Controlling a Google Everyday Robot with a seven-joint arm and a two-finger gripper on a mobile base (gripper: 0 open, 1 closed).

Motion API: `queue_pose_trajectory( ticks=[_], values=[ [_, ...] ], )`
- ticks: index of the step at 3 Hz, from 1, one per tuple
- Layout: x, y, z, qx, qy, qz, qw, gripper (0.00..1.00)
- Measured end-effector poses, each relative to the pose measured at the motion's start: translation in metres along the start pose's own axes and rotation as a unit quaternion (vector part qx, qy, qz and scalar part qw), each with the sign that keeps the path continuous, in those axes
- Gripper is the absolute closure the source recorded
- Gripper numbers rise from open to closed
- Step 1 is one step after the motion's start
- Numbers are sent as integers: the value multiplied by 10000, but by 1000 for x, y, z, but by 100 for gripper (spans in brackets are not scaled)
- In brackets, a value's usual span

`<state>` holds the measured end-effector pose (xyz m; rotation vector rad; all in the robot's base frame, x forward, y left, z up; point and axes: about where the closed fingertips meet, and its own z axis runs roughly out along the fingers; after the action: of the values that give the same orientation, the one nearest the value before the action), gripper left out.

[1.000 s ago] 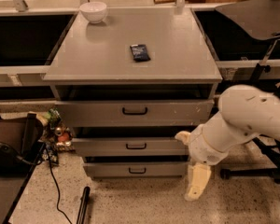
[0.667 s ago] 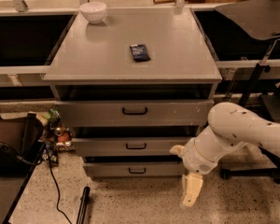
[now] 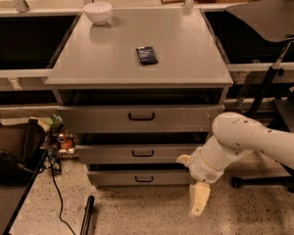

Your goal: Open bottom drawer

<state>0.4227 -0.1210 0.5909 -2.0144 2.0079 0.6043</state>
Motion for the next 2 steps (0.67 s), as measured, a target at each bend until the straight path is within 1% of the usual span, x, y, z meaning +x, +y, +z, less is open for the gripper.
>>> queue_pose_trajectory(
  ticks=[1, 2],
  values=[
    [31, -26, 43, -36, 234, -355, 9991, 0],
    [56, -49, 84, 50, 215, -641, 9977, 0]
  ],
)
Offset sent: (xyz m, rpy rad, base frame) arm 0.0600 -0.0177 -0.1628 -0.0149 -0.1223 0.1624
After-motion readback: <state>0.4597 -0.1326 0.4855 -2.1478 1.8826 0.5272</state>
